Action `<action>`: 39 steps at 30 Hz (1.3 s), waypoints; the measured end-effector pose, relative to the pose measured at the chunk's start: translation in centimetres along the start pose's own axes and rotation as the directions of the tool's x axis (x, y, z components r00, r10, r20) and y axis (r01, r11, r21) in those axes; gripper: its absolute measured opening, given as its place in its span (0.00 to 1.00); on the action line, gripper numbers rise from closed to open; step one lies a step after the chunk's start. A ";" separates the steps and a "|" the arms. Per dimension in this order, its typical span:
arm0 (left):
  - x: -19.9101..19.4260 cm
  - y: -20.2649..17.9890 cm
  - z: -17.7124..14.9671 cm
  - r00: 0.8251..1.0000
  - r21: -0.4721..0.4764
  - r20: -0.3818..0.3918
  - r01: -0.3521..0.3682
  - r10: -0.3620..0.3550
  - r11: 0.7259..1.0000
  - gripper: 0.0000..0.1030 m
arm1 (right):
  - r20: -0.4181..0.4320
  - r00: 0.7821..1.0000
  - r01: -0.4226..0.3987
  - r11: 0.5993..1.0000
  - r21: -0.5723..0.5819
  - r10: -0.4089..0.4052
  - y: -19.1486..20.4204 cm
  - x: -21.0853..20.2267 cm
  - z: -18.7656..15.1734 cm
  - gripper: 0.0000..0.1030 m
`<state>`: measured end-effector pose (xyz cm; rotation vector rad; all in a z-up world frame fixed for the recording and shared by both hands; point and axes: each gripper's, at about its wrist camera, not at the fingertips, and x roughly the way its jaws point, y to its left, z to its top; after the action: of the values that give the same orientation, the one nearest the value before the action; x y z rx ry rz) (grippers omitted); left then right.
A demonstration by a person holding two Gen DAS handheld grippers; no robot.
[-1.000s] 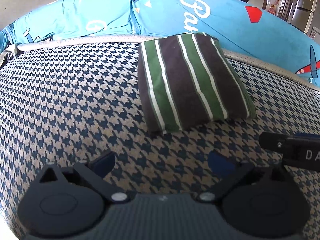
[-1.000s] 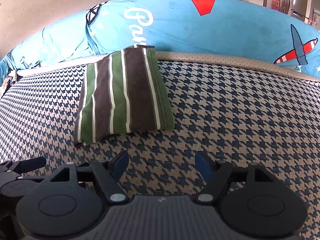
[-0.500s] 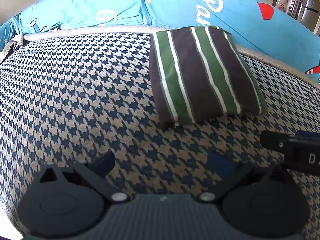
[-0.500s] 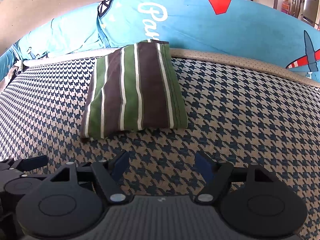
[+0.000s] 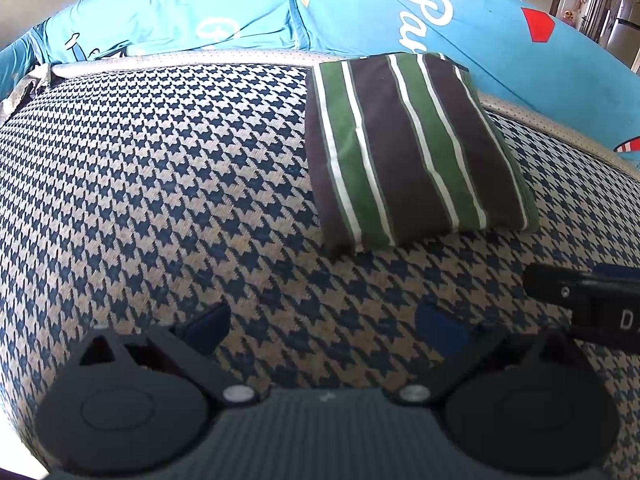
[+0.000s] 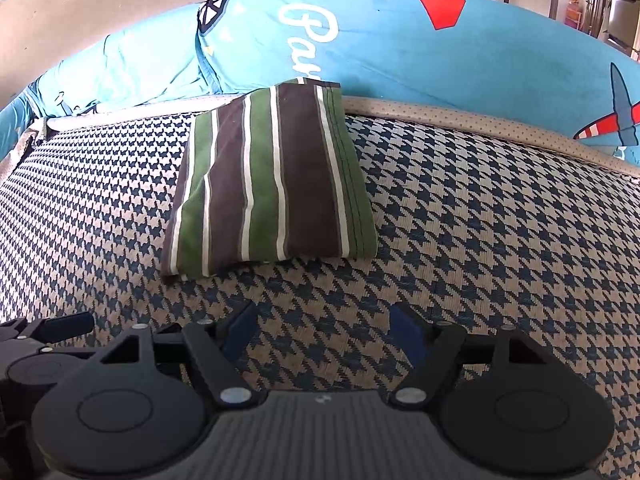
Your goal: Fold clothes
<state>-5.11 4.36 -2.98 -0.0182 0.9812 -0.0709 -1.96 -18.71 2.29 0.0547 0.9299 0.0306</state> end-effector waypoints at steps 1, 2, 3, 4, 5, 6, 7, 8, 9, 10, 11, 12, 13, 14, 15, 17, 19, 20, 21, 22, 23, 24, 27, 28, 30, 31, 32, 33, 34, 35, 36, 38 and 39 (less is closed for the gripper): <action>-0.1 0.0 0.0 1.000 0.000 0.000 0.000 0.000 1.000 1.00 | 0.000 1.000 0.000 1.000 0.001 0.000 0.0 0.0 0.0 0.71; -0.1 -0.1 0.0 1.000 0.000 0.000 -0.001 0.001 1.000 1.00 | 0.000 1.000 0.000 1.000 0.001 0.000 0.0 0.0 0.0 0.71; -0.1 -0.2 0.0 1.000 0.001 0.000 -0.002 0.002 1.000 1.00 | -0.001 1.000 0.001 1.000 0.002 -0.001 0.0 0.0 0.0 0.72; -0.3 0.0 -0.1 1.000 0.002 0.001 -0.003 0.003 1.000 1.00 | 0.000 1.000 0.001 1.000 0.001 -0.001 0.0 0.0 0.0 0.72; -0.4 -0.1 0.0 1.000 0.004 0.002 -0.005 0.005 1.000 1.00 | 0.001 1.000 0.001 1.000 0.000 -0.001 0.0 0.0 0.1 0.72; -0.3 -0.3 0.0 1.000 0.007 0.002 -0.008 0.008 1.000 1.00 | 0.002 1.000 0.001 1.000 -0.001 -0.001 0.0 -0.1 0.1 0.72; -0.2 -0.4 0.0 1.000 0.009 0.003 -0.011 0.011 1.000 1.00 | 0.002 1.000 0.001 1.000 -0.002 -0.001 0.0 -0.1 0.1 0.72; -0.2 -0.4 0.0 1.000 0.008 0.002 -0.013 0.013 1.000 1.00 | 0.002 1.000 0.002 1.000 -0.002 -0.002 0.0 -0.1 0.1 0.72; -0.3 -0.4 0.0 1.000 0.007 0.002 -0.015 0.015 1.000 1.00 | 0.002 1.000 0.002 1.000 -0.003 -0.002 0.1 -0.1 0.1 0.72; -0.4 -0.4 0.0 1.000 0.005 0.001 -0.017 0.017 1.000 1.00 | 0.002 1.000 0.003 1.000 -0.005 -0.003 0.1 -0.1 0.1 0.72; -0.4 -0.4 0.0 1.000 0.003 0.001 -0.019 0.019 1.000 1.00 | 0.002 1.000 0.004 1.000 -0.007 -0.004 0.1 -0.1 0.1 0.72; -0.5 -0.4 0.0 1.000 0.001 0.000 -0.020 0.020 1.000 1.00 | 0.002 1.000 0.005 1.000 -0.007 -0.005 0.1 0.0 0.1 0.71; -0.6 -0.5 0.0 1.000 0.001 0.001 -0.023 0.023 1.000 1.00 | 0.002 1.000 0.005 1.000 -0.007 -0.005 0.1 0.0 0.1 0.71; -0.6 -0.5 0.0 1.000 0.001 0.002 -0.023 0.023 1.000 1.00 | 0.001 1.000 0.005 1.000 -0.007 -0.005 0.1 0.0 0.0 0.71; -0.7 -0.6 0.0 1.000 0.002 0.001 -0.023 0.023 1.000 1.00 | 0.001 1.000 0.006 1.000 -0.007 -0.006 0.1 0.0 0.0 0.71; -0.8 -0.6 0.0 1.000 0.002 -0.001 -0.023 0.023 1.000 1.00 | 0.001 1.000 0.006 1.000 -0.009 -0.006 0.1 0.0 0.0 0.71; -0.8 -0.8 0.0 1.000 -0.003 -0.006 -0.023 0.023 1.000 1.00 | 0.002 1.000 0.005 1.000 -0.009 -0.005 0.1 -0.1 0.0 0.71; -0.8 -0.8 0.0 1.000 -0.005 -0.009 -0.024 0.024 1.000 1.00 | 0.002 1.000 0.004 1.000 -0.009 -0.004 0.1 -0.1 0.0 0.72; -0.8 -0.8 0.0 1.000 -0.008 -0.013 -0.025 0.025 1.000 1.00 | 0.002 1.000 0.004 1.000 -0.010 -0.004 0.1 -0.1 -0.1 0.72; -0.8 -0.9 0.0 1.000 -0.009 -0.014 -0.027 0.027 1.000 1.00 | 0.002 1.000 0.004 1.000 -0.011 -0.004 0.1 -0.1 -0.1 0.71; -0.9 -0.9 0.0 0.999 -0.010 -0.015 -0.029 0.029 1.000 1.00 | 0.002 1.000 0.005 1.000 -0.012 -0.005 0.1 -0.1 -0.1 0.71; -1.0 -1.0 0.0 0.999 -0.011 -0.015 -0.030 0.030 0.999 1.00 | 0.002 1.000 0.005 1.000 -0.013 -0.005 0.1 -0.1 -0.1 0.71; -1.2 -1.0 -0.1 0.999 -0.013 -0.015 -0.031 0.030 0.999 1.00 | 0.002 1.000 0.006 1.000 -0.012 -0.006 0.1 -0.1 -0.1 0.71; -1.3 -0.9 -0.2 0.999 -0.015 -0.015 -0.030 0.030 0.999 1.00 | 0.002 1.000 0.006 1.000 -0.011 -0.006 0.1 -0.1 -0.1 0.71; -1.4 -1.0 -0.6 0.999 -0.016 -0.015 -0.030 0.029 0.999 1.00 | 0.003 1.000 0.006 1.000 -0.010 -0.006 0.1 -0.2 -0.1 0.71; -1.4 -1.0 -0.7 0.999 -0.016 -0.013 -0.031 0.031 0.999 1.00 | 0.003 1.000 0.006 1.000 -0.010 -0.006 0.1 -0.2 -0.1 0.71; -1.5 -1.1 -0.7 0.999 -0.016 -0.010 -0.034 0.034 0.999 1.00 | 0.003 1.000 0.006 1.000 -0.011 -0.006 0.1 -0.2 0.0 0.71; -1.6 -1.2 -0.8 0.999 -0.015 -0.008 -0.036 0.036 0.999 1.00 | 0.003 1.000 0.006 1.000 -0.011 -0.006 0.1 -0.2 0.0 0.71; -1.6 -1.2 -0.9 0.999 -0.014 -0.006 -0.036 0.036 0.999 1.00 | 0.004 1.000 0.006 1.000 -0.011 -0.006 0.1 -0.2 0.0 0.71; -1.6 -1.3 -1.1 0.999 -0.014 -0.004 -0.036 0.036 0.999 1.00 | 0.004 1.000 0.005 1.000 -0.012 -0.005 0.1 -0.2 0.0 0.71; -1.7 -1.4 -1.2 0.999 -0.012 -0.003 -0.037 0.037 0.999 1.00 | 0.004 1.000 0.005 1.000 -0.012 -0.005 0.1 -0.2 0.0 0.71; -1.7 -1.5 -1.4 0.999 -0.010 -0.002 -0.037 0.037 0.999 1.00 | 0.005 1.000 0.004 1.000 -0.011 -0.004 0.2 -0.2 0.0 0.71; -1.7 -1.4 -1.3 0.999 -0.010 -0.002 -0.036 0.036 0.999 1.00 | 0.005 1.000 0.004 1.000 -0.011 -0.004 0.2 -0.2 0.0 0.71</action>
<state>-7.23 3.09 -2.27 -0.0094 0.9837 -0.0330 -2.08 -18.55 2.46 0.0425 0.9252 0.0319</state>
